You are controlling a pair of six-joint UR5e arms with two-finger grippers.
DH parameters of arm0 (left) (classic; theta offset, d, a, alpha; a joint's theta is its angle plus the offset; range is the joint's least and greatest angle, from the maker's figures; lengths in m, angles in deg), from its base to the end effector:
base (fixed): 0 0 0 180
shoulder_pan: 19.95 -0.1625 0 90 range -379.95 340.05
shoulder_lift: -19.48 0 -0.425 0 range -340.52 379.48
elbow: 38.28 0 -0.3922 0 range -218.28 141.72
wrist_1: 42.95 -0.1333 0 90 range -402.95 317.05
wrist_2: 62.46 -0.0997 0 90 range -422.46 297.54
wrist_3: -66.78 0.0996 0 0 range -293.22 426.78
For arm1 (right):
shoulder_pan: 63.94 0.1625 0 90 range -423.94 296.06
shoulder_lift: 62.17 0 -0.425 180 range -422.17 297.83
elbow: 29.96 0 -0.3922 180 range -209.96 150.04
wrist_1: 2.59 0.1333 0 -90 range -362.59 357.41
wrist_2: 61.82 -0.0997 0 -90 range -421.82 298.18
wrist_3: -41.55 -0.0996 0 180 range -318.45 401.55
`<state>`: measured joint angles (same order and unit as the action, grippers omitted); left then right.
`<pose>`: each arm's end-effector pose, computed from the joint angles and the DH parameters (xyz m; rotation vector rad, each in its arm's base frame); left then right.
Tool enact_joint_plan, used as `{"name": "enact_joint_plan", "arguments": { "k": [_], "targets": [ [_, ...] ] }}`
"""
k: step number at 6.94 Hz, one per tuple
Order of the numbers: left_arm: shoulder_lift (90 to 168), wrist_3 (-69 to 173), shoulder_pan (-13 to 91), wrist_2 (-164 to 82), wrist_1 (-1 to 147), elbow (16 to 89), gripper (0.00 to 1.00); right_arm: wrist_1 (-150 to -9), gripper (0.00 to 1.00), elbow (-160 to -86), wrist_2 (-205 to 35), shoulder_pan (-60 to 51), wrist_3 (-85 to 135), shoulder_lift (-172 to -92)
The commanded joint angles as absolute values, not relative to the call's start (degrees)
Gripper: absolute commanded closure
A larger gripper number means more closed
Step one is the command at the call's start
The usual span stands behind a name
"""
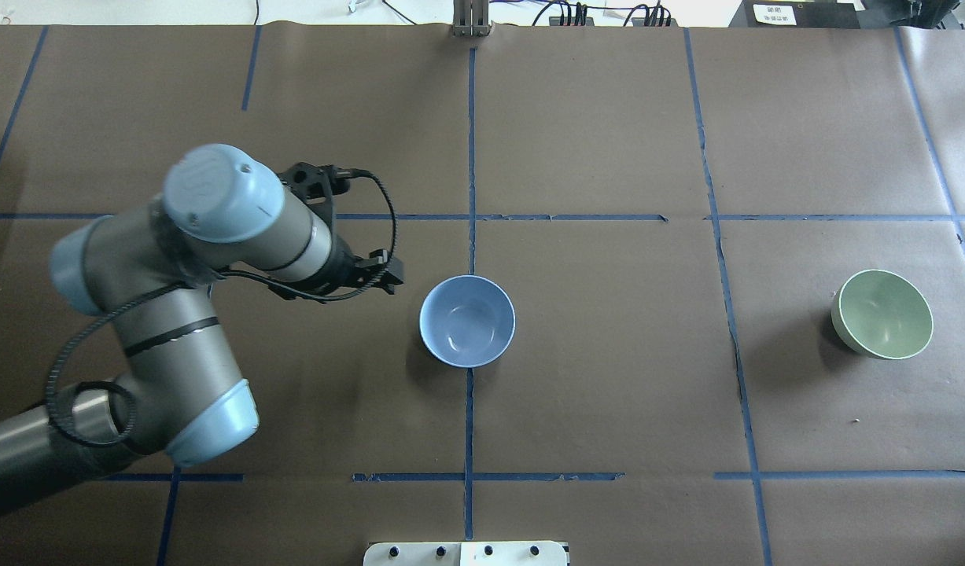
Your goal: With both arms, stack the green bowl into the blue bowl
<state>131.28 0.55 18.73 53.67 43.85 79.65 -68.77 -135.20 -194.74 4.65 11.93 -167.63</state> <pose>0.3694 -0.4103 0.2470 0.0453 0.9040 -0.0571 -0.0849 -0.3958 0.6006 0.0360 -0.8344 -0.0194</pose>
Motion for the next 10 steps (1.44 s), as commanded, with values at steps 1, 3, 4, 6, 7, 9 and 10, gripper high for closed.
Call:
{"name": "enact_joint_plan", "arguments": {
  "k": [1,3,4,6,7,9,10],
  "targets": [
    [129.17,2.53,19.6,54.26,41.07,83.18,0.0,-60.55,0.03,-132.37,-190.49,-0.92,3.61,-166.68],
    [129.17,2.53,19.51,54.26,41.07,83.18,0.0,-53.07,0.04,-125.17,-190.49,-2.67,-6.38,-162.81],
    [129.08,2.44,19.6,54.17,41.07,83.18,0.0,-51.47,0.06,-122.62,-190.4,-3.29,-7.66,-161.24],
    [129.08,2.44,19.51,54.26,40.98,83.79,0.0,-51.28,0.29,-120.93,-190.32,-4.87,-10.39,-159.03],
    [129.08,2.44,19.51,54.26,40.98,83.71,0.0,-51.19,0.92,-121.01,-190.49,-4.79,-9.7,-159.2],
    [129.08,2.44,19.51,54.17,41.07,83.62,0.0,-51.28,1.0,-122.32,-191.54,-4.7,-8.99,-159.73],
    [129.08,2.44,19.51,54.17,41.07,83.62,0.0,-51.28,1.0,-123.98,-191.81,-4.62,-9.16,-159.9]
  ]
}}
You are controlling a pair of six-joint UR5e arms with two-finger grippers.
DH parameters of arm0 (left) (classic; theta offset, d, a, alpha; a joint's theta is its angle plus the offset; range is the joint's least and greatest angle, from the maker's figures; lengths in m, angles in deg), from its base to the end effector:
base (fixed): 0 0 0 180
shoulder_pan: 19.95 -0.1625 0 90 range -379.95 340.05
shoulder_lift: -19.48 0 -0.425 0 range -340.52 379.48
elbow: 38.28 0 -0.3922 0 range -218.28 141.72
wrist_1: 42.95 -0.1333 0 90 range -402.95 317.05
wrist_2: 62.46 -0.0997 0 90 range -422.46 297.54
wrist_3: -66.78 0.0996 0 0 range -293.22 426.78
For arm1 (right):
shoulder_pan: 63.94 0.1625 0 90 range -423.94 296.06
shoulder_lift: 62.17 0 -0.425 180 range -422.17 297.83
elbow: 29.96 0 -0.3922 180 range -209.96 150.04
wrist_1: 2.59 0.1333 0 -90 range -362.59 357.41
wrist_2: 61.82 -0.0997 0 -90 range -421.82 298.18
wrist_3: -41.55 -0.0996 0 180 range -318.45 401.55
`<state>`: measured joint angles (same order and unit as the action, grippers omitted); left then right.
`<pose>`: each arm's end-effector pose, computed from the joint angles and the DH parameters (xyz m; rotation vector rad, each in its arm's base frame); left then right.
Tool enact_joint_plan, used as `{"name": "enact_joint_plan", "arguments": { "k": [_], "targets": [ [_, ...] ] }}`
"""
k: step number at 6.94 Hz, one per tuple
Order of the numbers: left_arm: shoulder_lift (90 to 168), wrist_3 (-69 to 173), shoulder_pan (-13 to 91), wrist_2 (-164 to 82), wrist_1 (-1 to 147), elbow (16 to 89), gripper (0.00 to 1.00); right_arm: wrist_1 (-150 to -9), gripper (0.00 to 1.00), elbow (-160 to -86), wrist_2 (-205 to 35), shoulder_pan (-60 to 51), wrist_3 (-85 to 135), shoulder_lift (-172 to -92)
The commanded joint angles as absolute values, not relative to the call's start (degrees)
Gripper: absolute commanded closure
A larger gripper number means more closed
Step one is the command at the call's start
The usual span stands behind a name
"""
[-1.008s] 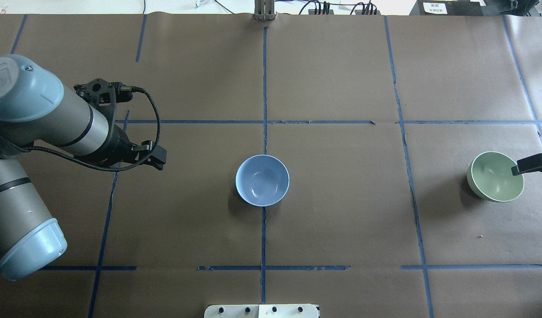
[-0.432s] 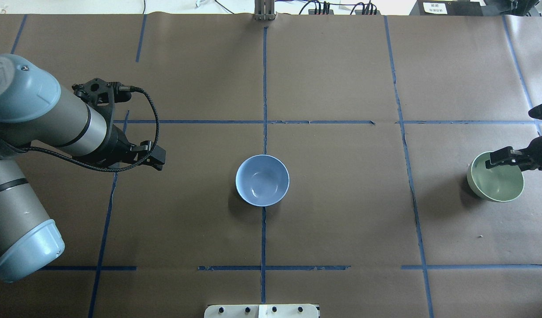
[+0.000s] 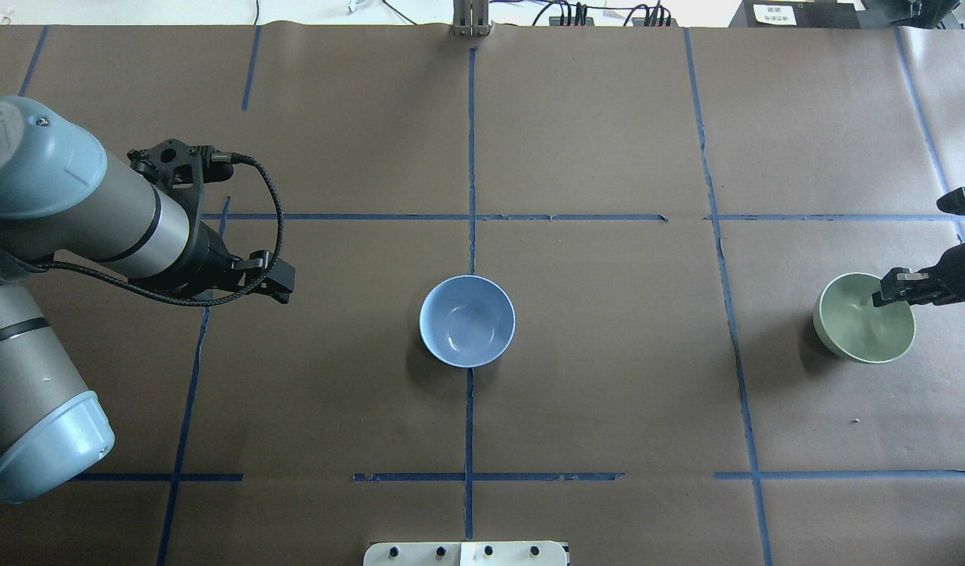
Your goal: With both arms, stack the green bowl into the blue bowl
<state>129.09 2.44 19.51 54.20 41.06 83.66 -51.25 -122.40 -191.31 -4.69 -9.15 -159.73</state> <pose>0.3451 -0.3988 0.2468 0.0488 0.8935 -0.0396 -0.1754 -0.4316 0.6219 0.0253 -0.8988 0.1067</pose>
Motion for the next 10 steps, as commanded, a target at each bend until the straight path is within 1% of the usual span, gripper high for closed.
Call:
{"name": "enact_joint_plan", "arguments": {
  "k": [1,2,3,4,5,6,7,8,9,10],
  "targets": [
    [129.08,2.44,19.51,54.26,41.07,83.71,0.0,-51.63,1.0,-127.92,-191.9,-4.79,-10.21,-159.9],
    [129.08,2.36,19.69,54.26,41.07,83.97,0.0,-51.8,1.0,-132.48,-192.77,-6.27,-17.18,-159.12],
    [129.08,2.27,20.21,54.26,40.98,84.15,0.0,-52.24,1.0,-136.62,-192.95,-9.59,-21.86,-155.02],
    [129.08,2.27,21.44,54.43,40.98,84.15,0.0,-52.42,1.0,-138.31,-192.17,-14.06,-32.7,-149.68],
    [129.0,2.35,23.88,56.26,40.98,84.15,0.0,-57.21,1.0,-138.33,-189.12,-18.63,-40.46,-142.23],
    [126.82,2.62,27.04,59.5,41.16,84.41,0.0,-67.17,1.0,-138.33,-184.56,-22.51,-43.24,-133.36],
    [125.41,6.19,30.03,62.75,41.24,84.68,0.0,-75.63,1.0,-137.98,-177.03,-28.81,-46.92,-126.14],
    [124.09,7.61,32.67,66.87,40.98,84.68,0.0,-79.8,1.0,-136.5,-169.91,-33.66,-51.83,-121.8],
    [123.12,7.71,33.83,70.92,41.5,84.5,0.0,-80.54,1.0,-132.48,-168.18,-35.36,-53.71,-117.84],
    [123.02,7.37,33.84,71.05,41.51,84.59,0.0,-80.89,1.0,-130.61,-167.47,-35.9,-54.77,-116.85]
  ]
}}
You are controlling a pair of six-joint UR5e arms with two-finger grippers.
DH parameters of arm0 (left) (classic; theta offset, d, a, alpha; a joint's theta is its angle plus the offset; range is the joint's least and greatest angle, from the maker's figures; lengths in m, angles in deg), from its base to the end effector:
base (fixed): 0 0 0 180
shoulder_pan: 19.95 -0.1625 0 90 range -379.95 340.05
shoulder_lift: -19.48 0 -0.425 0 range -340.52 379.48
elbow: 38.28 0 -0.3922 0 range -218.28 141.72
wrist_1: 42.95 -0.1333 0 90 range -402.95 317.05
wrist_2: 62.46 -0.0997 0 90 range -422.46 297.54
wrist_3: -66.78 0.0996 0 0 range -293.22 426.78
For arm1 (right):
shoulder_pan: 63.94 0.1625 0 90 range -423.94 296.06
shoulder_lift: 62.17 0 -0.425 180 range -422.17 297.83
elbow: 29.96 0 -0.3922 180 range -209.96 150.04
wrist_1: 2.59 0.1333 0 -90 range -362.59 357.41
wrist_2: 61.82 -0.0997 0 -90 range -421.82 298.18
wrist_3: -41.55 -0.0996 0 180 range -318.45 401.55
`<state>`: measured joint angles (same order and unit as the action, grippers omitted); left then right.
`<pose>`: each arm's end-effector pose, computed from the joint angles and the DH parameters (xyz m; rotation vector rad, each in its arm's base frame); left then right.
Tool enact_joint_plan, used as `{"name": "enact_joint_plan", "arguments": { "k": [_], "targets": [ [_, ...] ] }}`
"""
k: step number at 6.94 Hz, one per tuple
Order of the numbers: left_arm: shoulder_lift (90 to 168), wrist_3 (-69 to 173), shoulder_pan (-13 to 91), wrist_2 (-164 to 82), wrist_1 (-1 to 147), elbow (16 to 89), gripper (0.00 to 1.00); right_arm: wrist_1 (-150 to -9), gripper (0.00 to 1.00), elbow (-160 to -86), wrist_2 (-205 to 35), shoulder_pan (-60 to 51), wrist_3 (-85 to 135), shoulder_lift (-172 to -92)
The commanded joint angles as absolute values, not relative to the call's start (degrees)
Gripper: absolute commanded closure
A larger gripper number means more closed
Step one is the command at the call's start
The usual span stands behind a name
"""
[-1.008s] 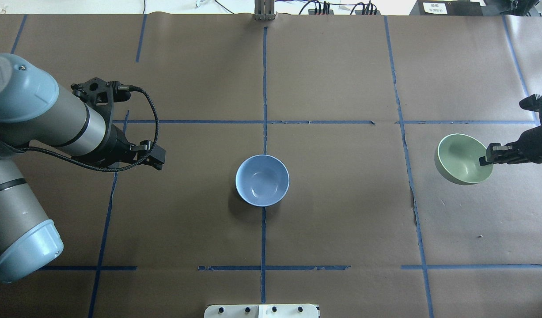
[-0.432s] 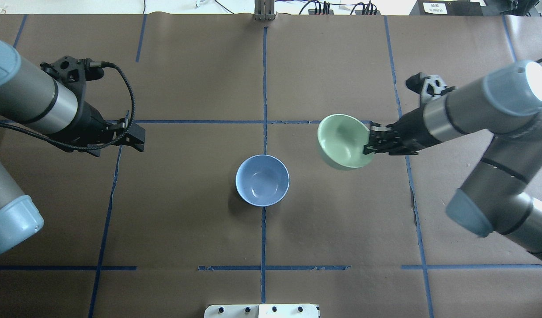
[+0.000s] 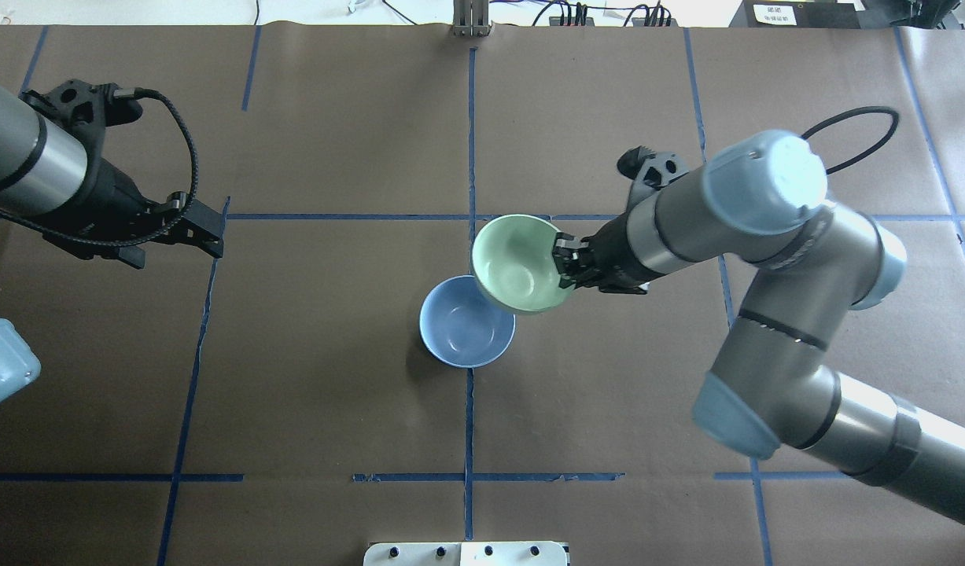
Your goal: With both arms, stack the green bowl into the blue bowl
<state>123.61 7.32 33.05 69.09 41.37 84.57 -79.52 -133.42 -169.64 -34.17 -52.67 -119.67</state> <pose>0.2445 -0.4361 0.2781 -0.0581 0.9724 -0.0993 -0.4989 -0.4038 0.2023 -0.0503 -1.0647 0.3764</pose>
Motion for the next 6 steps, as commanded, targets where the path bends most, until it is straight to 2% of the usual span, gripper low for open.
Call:
{"name": "enact_joint_plan", "arguments": {
  "k": [1,6],
  "targets": [
    [123.02,7.1,33.84,70.96,41.6,84.59,0.0,-81.42,1.0,-130.33,-164.77,-37.56,-54.87,-117.19],
    [123.55,6.49,33.93,71.05,41.68,84.85,0.0,-81.86,1.0,-130.42,-162.81,-39.06,-55.31,-118.33]
  ]
}}
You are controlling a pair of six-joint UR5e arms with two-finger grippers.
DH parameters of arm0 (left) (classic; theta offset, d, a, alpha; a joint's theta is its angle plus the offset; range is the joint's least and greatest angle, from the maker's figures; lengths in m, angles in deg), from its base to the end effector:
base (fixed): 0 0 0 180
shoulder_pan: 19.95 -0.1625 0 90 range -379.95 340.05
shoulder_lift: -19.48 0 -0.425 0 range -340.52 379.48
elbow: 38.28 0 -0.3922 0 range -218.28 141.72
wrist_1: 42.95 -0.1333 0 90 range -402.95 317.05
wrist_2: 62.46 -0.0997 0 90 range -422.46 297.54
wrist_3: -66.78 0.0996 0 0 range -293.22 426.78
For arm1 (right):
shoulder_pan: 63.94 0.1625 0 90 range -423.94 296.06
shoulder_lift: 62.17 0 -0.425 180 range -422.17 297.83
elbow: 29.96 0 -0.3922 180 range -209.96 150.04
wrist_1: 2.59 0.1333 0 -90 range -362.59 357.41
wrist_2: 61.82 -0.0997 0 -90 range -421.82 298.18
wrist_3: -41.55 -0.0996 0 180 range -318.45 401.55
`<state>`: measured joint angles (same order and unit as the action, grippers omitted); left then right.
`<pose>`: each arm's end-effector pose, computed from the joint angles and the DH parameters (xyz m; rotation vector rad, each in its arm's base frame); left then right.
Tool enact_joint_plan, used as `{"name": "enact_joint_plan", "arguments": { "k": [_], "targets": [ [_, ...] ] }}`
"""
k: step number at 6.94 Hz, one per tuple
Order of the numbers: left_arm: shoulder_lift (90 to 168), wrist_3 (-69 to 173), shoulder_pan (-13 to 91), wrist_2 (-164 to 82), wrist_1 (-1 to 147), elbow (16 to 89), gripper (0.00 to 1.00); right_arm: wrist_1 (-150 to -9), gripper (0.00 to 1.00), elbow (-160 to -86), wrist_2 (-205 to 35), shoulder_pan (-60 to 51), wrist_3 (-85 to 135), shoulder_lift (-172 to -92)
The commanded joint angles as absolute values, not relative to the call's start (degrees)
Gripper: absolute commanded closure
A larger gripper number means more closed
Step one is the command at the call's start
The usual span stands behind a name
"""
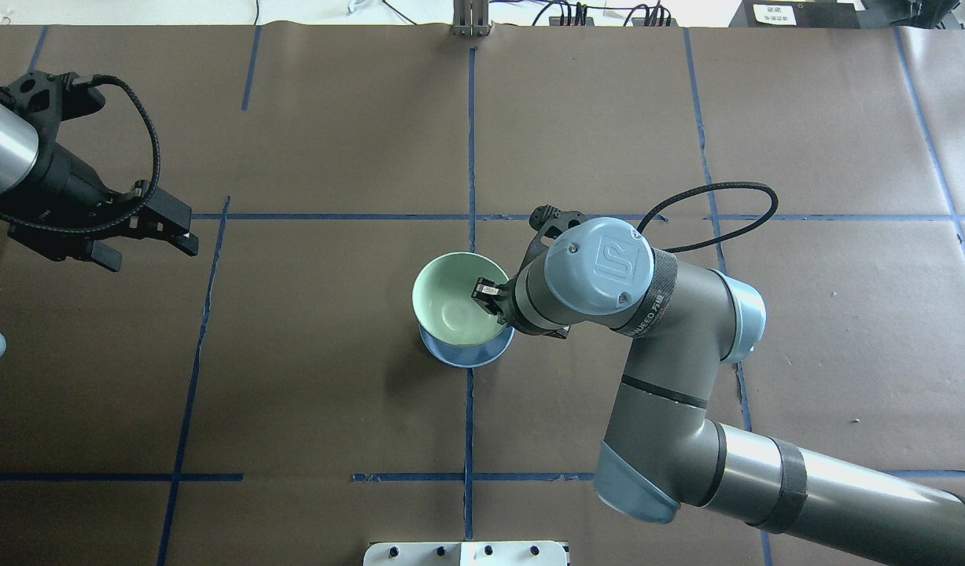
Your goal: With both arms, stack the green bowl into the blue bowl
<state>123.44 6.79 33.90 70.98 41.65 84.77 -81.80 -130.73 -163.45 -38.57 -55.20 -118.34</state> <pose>0.2382 -0.4359 0.2759 -0.0769 0.9945 -0.1059 -0.5413 -0.3820 0.2135 -0.0288 -0.9883 0.4166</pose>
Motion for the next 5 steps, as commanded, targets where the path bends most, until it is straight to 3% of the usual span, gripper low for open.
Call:
{"name": "enact_joint_plan", "arguments": {
  "k": [1,2,3,5],
  "targets": [
    [123.63,6.14,33.84,71.05,41.6,85.11,0.0,-81.86,1.0,-130.5,-162.54,-39.16,-55.31,-118.33],
    [123.63,5.44,33.84,71.05,41.68,85.12,0.0,-81.95,0.67,-130.42,-162.28,-39.68,-55.22,-118.68],
    [123.63,5.43,33.84,71.05,41.69,85.12,0.0,-81.95,0.01,-130.59,-160.45,-40.38,-55.04,-118.94],
    [123.72,5.43,33.58,71.05,41.69,84.86,0.0,-81.95,0.0,-134.95,-160.34,-39.61,-54.6,-121.91]
  ]
}}
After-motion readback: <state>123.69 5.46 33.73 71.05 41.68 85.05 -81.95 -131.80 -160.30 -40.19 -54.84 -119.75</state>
